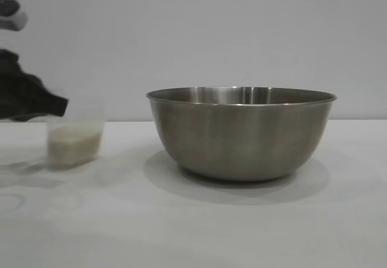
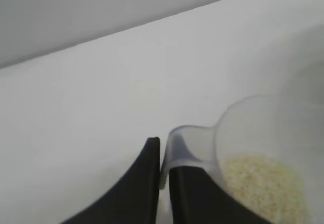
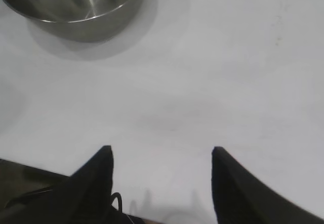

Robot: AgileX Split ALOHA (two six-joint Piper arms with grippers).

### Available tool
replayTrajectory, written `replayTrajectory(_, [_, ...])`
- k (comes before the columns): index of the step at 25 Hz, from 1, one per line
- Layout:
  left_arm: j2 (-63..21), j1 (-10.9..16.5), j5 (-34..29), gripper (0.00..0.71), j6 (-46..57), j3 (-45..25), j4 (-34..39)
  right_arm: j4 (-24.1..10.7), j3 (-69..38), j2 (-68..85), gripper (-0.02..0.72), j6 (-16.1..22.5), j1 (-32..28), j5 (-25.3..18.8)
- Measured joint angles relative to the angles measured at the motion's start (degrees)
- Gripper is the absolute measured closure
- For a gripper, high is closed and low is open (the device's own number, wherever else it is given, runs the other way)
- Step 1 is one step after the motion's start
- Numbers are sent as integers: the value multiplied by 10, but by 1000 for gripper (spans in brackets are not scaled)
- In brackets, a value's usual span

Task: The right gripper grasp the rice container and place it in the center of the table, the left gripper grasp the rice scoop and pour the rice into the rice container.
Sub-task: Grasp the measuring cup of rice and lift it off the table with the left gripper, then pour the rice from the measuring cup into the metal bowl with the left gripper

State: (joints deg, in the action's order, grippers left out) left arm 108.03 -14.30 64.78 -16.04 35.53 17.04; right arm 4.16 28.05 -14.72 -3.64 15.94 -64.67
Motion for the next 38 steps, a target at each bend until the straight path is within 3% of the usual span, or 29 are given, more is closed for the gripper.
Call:
replayTrajectory(5, [-19, -37, -31, 710, -125, 61, 41, 0, 0, 0, 295, 0, 0, 0])
replayTrajectory(13, [-19, -133, -144, 710, -422, 137, 45, 0, 0, 0, 295, 0, 0, 0])
replayTrajectory(17, [-19, -156, -156, 710, -540, 164, 50, 0, 0, 0, 295, 0, 0, 0])
replayTrajectory(26, [-14, -168, -206, 710, -754, 173, 145, 0, 0, 0, 295, 0, 0, 0])
replayTrajectory(31, [-1, -168, -207, 710, -888, 173, 152, 0, 0, 0, 295, 0, 0, 0])
replayTrajectory(38, [0, -169, -163, 710, -963, 173, 161, 0, 0, 0, 295, 0, 0, 0])
